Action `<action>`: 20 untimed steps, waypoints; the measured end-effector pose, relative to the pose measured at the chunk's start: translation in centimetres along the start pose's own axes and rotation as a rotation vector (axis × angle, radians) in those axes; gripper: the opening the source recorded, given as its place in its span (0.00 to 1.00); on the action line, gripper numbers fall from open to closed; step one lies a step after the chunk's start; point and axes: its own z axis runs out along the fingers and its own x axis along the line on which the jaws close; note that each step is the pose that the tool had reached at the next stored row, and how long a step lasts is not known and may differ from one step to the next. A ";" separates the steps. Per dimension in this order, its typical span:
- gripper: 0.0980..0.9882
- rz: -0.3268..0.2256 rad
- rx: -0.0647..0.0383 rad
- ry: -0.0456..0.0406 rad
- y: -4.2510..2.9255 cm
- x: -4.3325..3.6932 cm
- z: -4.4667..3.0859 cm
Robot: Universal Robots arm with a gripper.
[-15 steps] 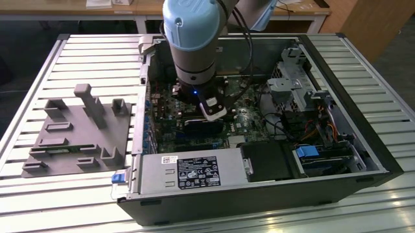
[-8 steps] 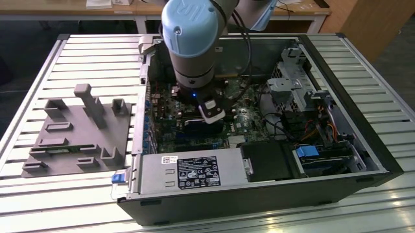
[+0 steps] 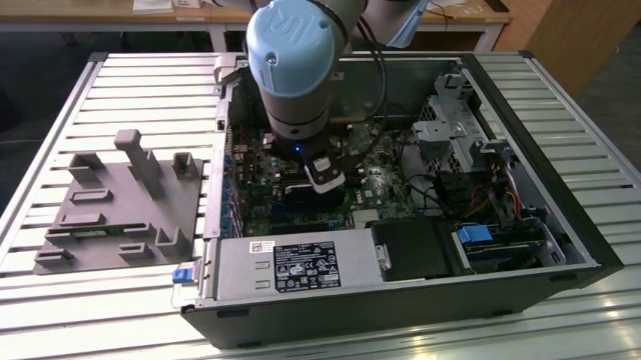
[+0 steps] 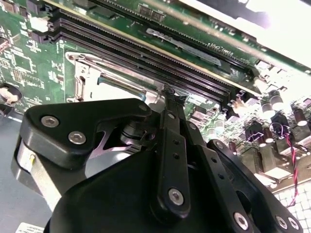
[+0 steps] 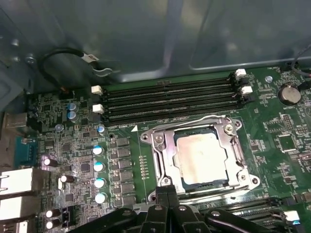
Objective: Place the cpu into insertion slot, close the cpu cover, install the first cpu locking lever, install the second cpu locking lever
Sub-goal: 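Install the second cpu locking lever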
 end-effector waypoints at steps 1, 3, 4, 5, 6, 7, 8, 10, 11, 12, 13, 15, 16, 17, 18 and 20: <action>0.01 0.000 -0.002 0.0004 -0.05 0.06 0.03; 0.01 0.000 -0.006 0.0009 -0.16 0.22 0.09; 0.01 0.000 -0.007 0.0012 -0.20 0.30 0.13; 0.01 0.000 -0.009 0.0014 -0.24 0.39 0.16; 0.01 0.000 -0.010 0.0015 -0.27 0.47 0.21; 0.01 0.000 -0.010 0.0016 -0.29 0.53 0.24; 0.01 0.000 -0.010 0.0017 -0.31 0.59 0.26; 0.01 0.000 -0.010 0.0019 -0.36 0.71 0.31; 0.01 0.000 -0.010 0.0020 -0.39 0.76 0.34; 0.01 0.000 -0.010 0.0020 -0.41 0.81 0.37; 0.01 -0.001 -0.010 0.0021 -0.41 0.83 0.38; 0.01 -0.001 -0.010 0.0022 -0.41 0.83 0.39; 0.01 -0.001 -0.010 0.0021 -0.41 0.83 0.39; 0.01 -0.001 -0.010 0.0021 -0.41 0.83 0.39; 0.01 -0.001 -0.009 0.0020 -0.41 0.83 0.40; 0.01 -0.001 -0.007 0.0016 -0.44 0.83 0.46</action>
